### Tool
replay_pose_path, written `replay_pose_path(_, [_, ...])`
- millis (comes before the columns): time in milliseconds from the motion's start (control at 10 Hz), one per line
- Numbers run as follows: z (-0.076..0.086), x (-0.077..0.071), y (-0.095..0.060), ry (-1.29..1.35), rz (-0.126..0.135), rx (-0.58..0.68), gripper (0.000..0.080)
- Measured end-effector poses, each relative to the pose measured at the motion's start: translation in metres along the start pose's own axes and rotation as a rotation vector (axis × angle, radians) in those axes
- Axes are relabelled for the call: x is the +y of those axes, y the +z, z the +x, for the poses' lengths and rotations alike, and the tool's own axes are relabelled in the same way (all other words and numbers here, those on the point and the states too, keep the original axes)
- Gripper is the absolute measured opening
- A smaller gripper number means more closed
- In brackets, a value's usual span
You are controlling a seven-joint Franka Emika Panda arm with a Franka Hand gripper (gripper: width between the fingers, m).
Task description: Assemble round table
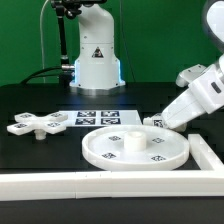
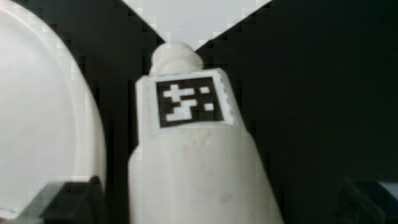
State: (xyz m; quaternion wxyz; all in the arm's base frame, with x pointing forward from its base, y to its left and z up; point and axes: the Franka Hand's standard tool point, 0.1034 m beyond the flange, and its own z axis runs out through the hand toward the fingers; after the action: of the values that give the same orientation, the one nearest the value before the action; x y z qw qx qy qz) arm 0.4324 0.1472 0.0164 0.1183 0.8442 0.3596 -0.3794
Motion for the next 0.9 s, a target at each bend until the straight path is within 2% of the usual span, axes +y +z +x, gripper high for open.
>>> replay_pose_path(100, [0.000, 0.001, 0.001, 0.001, 0.001, -0.001, 0.0403])
replay_pose_path(500, [-0.002, 0.001, 0.000, -0.017, 0.007, -0.006, 0.0405])
replay_pose_path(600, [-0.007, 0.004, -0.005, -0.032, 0.025, -0.014, 0.0405])
replay_pose_path(700, [-0.015, 0.006, -0.012, -0.051, 0.063, -0.032, 0.0405])
replay_pose_path(900, [-0.036, 0.012, -0.031, -0.083, 0.110, -0.092, 0.0406])
